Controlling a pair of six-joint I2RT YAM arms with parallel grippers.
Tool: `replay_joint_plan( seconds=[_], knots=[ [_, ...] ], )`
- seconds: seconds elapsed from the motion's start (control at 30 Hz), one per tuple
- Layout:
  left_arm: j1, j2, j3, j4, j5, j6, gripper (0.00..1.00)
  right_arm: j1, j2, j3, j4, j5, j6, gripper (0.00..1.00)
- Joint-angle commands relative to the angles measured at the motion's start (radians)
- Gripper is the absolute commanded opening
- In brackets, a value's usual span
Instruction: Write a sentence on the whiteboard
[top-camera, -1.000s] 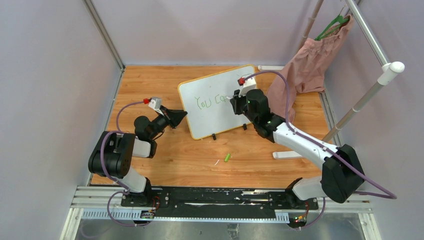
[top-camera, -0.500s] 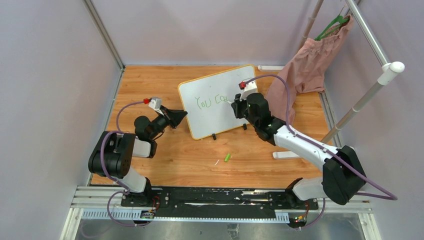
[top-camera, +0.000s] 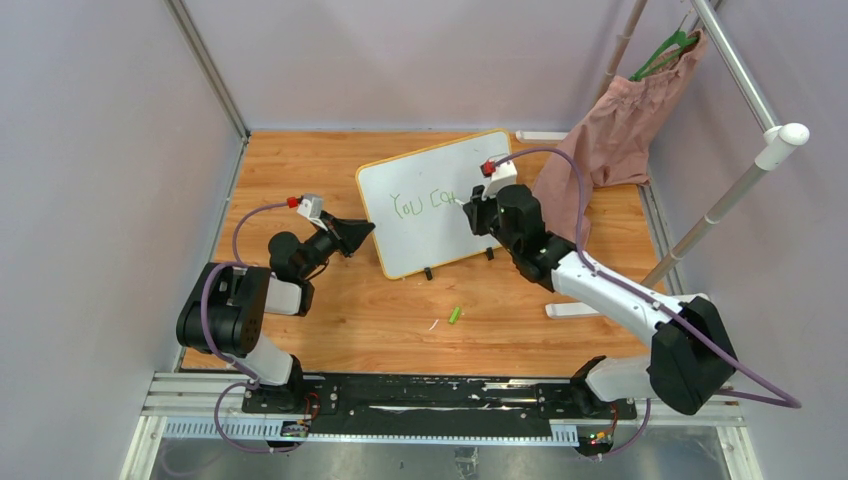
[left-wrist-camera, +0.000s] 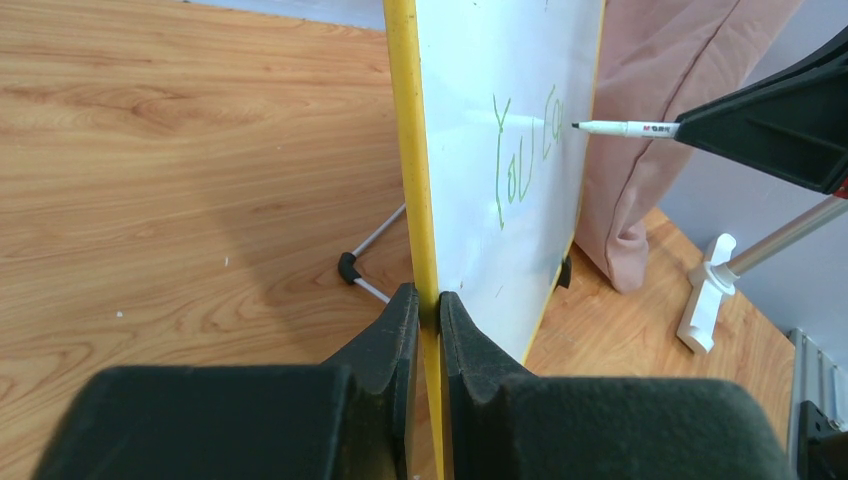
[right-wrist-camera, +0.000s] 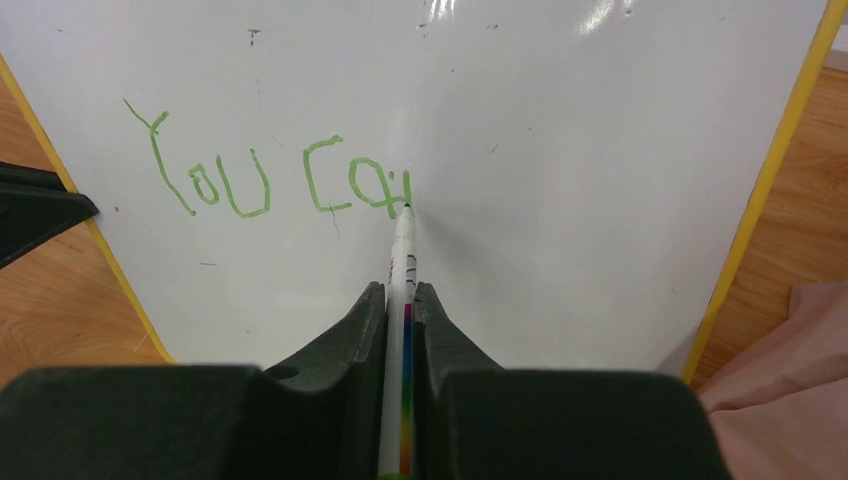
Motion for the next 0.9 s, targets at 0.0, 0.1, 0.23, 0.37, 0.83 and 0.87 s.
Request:
replay_joint_plan(
  seconds=[0.0,0.1,0.23,0.37,0.83,0.87],
  knots=[
    [-0.009,-0.010,0.008,-0.030,-0.007,0.048,0.00,-0.014,-0.017,0.051,-0.004,-0.009,-0.002,0.00],
    [-0.009,-0.010,0.008,-0.030,-0.007,0.048,0.00,-0.014,-0.008,0.058,-0.002,-0.015,-0.003,0.00],
    [-0.008,-0.010,0.008,-0.031,-0.008,0.048,0.00,-0.014,0.002,0.066,-0.002,-0.018,-0.003,0.00],
    [-0.009,-0.010,0.008,-0.031,-0.006,0.048,0.00,-0.014,0.013,0.075,-0.004,-0.017,-0.005,0.00],
    [-0.009,-0.009,0.009,-0.030,-0.004,0.048,0.00,-0.019,0.049,0.095,-0.010,0.007,-0.014,0.00],
    [-0.009,-0.010,0.009,-0.030,-0.004,0.049,0.00,-0.019,0.050,0.095,-0.010,0.008,-0.013,0.00]
  ],
)
